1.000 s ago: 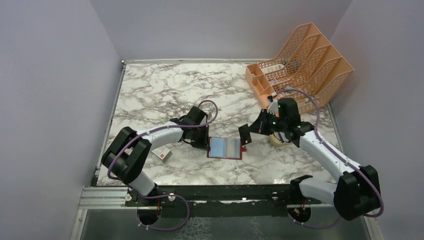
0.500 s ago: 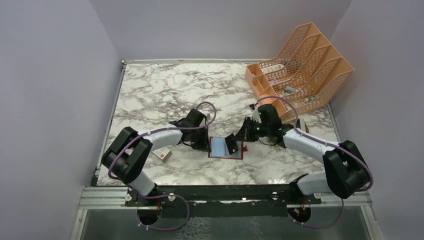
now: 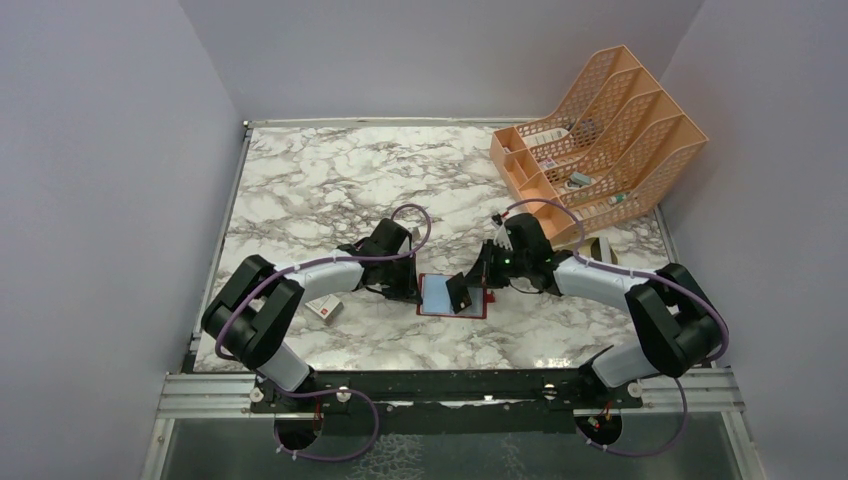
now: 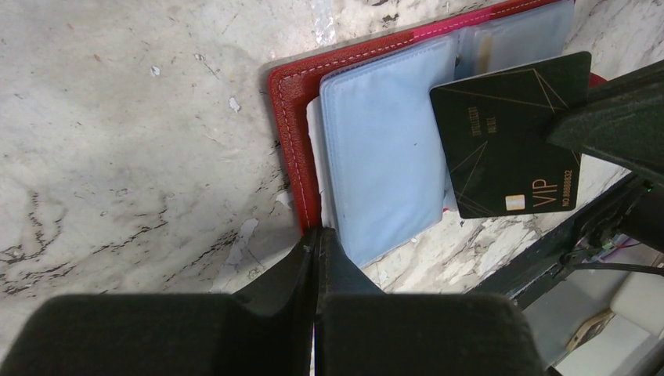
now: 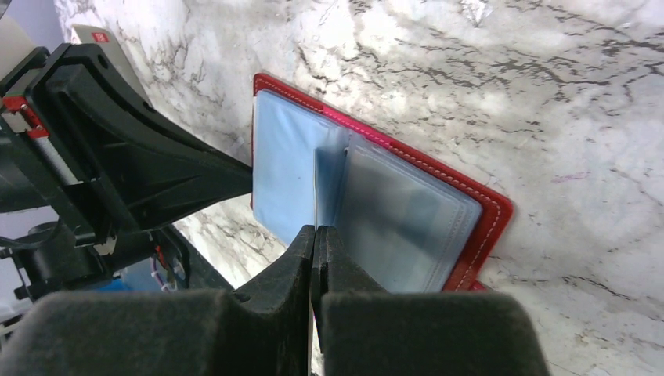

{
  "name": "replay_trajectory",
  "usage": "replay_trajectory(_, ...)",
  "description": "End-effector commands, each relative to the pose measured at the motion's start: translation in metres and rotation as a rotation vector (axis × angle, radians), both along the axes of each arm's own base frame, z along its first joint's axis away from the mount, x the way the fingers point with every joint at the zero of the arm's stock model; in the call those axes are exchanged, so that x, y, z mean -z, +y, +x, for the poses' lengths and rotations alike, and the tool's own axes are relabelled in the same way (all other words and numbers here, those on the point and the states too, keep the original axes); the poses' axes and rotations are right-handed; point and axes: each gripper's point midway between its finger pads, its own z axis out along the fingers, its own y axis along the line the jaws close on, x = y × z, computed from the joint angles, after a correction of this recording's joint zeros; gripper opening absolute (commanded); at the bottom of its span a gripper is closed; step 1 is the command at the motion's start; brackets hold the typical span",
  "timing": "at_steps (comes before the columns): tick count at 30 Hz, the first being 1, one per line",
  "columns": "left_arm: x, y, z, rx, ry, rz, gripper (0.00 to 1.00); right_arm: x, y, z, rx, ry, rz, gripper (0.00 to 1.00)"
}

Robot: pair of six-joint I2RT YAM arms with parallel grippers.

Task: Put the credit cards into the card holder
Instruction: Insert the credit card into the card holder.

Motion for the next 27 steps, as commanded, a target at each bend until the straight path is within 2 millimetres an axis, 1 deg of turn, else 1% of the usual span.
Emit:
replay_trajectory(1, 0.009, 0.007, -0.012, 0.004, 0.030, 0.023, 0.02, 0.004, -0.006, 0.007, 0.051, -0.029, -0.033, 0.01)
replay_trajectory(6, 0.009, 0.007, -0.013, 0.005, 0.030, 0.021, 0.02, 0.001, -0.006, 0.008, 0.067, -0.033, -0.029, 0.01)
replay_trajectory(12, 0.010, 0.008, -0.014, 0.006, 0.033, 0.021, 0.02, 0.007, -0.009, 0.007, 0.081, -0.013, -0.039, 0.01)
replay_trajectory(18, 0.010, 0.008, -0.015, 0.003, 0.033, 0.021, 0.02, 0.006, -0.008, 0.008, 0.086, -0.014, -0.034, 0.01)
replay_trajectory(24, 0.010, 0.007, -0.015, 0.002, 0.034, 0.019, 0.02, 0.012, -0.008, 0.005, 0.089, 0.004, -0.033, 0.01)
replay_trajectory(27, 0.010, 0.008, -0.015, 0.000, 0.035, 0.019, 0.02, 0.011, -0.009, 0.006, 0.098, -0.001, -0.030, 0.01)
